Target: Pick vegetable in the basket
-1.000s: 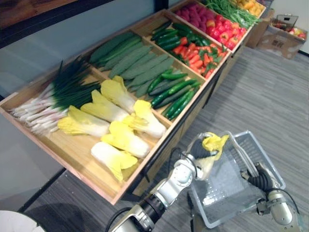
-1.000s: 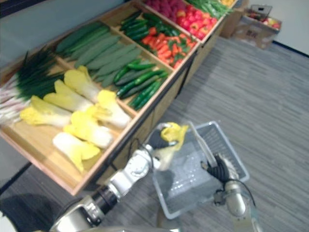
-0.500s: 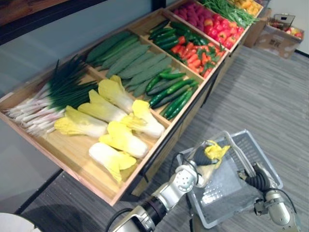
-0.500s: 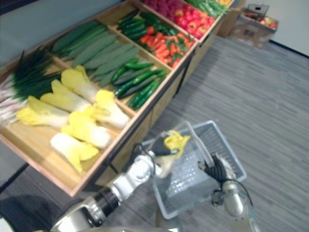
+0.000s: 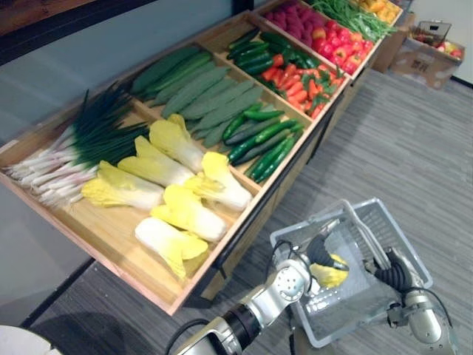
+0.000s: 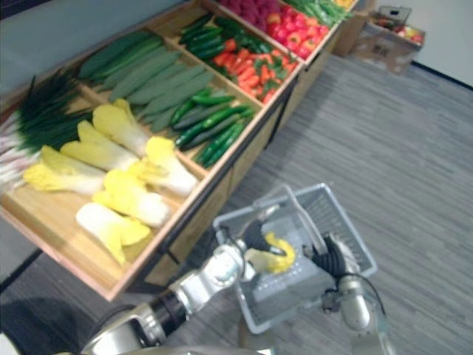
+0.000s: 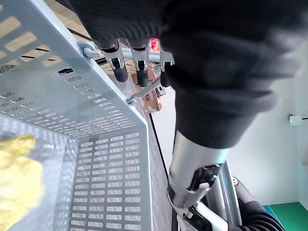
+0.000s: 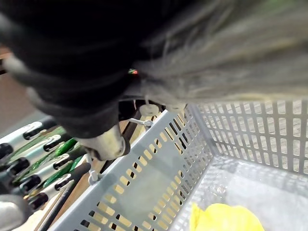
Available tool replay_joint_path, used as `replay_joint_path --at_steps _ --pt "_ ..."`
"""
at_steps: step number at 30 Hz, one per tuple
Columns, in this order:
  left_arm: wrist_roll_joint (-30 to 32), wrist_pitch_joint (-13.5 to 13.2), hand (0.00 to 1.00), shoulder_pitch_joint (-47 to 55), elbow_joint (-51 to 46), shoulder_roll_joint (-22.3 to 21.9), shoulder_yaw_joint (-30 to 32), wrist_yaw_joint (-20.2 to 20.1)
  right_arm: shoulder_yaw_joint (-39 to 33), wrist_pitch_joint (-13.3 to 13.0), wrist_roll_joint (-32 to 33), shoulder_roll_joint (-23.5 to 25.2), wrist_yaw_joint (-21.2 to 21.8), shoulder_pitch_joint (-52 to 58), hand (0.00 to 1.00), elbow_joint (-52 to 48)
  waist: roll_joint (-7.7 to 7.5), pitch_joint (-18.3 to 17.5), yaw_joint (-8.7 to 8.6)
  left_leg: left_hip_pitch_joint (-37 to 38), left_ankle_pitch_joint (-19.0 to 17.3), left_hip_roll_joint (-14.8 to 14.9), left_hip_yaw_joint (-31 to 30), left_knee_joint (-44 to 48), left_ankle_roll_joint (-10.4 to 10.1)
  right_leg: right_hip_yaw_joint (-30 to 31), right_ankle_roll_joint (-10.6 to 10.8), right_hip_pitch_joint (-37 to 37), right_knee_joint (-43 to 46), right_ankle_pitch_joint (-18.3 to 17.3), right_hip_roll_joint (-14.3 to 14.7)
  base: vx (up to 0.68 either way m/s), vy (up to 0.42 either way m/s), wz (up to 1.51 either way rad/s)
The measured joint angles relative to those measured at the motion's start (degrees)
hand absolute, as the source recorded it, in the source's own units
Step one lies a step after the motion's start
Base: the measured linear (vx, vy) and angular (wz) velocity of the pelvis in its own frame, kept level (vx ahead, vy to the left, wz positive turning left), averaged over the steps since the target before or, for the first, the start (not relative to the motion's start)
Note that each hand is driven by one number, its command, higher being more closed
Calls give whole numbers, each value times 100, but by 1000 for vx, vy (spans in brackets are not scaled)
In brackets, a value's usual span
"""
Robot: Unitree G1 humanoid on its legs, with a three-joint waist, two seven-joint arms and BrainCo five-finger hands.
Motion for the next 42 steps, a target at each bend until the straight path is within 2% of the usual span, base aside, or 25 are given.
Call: replay_joint_path --at_steps 12,16,19,21,30,32,34,42 --pt "-57 0 0 1 -166 0 33 -6 -4 2 -63 51 -12 -73 100 231 -8 -1 7 8 0 4 -3 7 0 4 1 10 9 0 3 0 0 0" --pt "-74 -4 0 10 -1080 59 133 -62 -42 2 -102 54 -27 -151 100 524 -4 -3 34 -22 0 10 -44 10 0 -29 4 20 9 -2 -10 0 0 5" --pt "-334 -79 0 16 -2191 226 399 -121 -262 15 -121 224 -44 -185 100 989 9 -10 102 -116 -6 37 -220 36 11 -147 7 31 9 -5 -24 7 -15 19" --pt "-529 -201 0 82 -2950 473 894 -100 -353 45 -124 281 -139 -249 100 1449 45 -26 177 -194 -4 56 -348 95 12 -235 6 42 21 -5 -27 5 -28 18" --pt "-1010 -560 0 1011 -4597 1132 2745 272 -862 222 -280 547 -460 -646 100 3320 194 -66 399 -305 9 89 -809 187 29 -659 -3 306 19 -32 -107 -8 -15 24" --pt "-1274 -626 0 1240 -4724 1122 3110 351 -999 241 -272 576 -521 -720 100 3698 229 -99 505 -297 10 90 -830 190 31 -690 -8 333 20 -48 -112 -9 -13 10" --pt "-1425 -681 0 1504 -4895 1115 3487 456 -1179 249 -268 641 -544 -798 100 4026 267 -120 537 -332 27 88 -922 189 37 -770 -17 358 20 -67 -126 -4 -16 20" --pt "-1220 -721 0 2067 -5238 1112 4390 789 -1353 328 -227 743 -646 -1017 100 4709 309 -203 678 -396 88 110 -1135 173 34 -989 -23 445 15 -102 -141 2 -15 13"
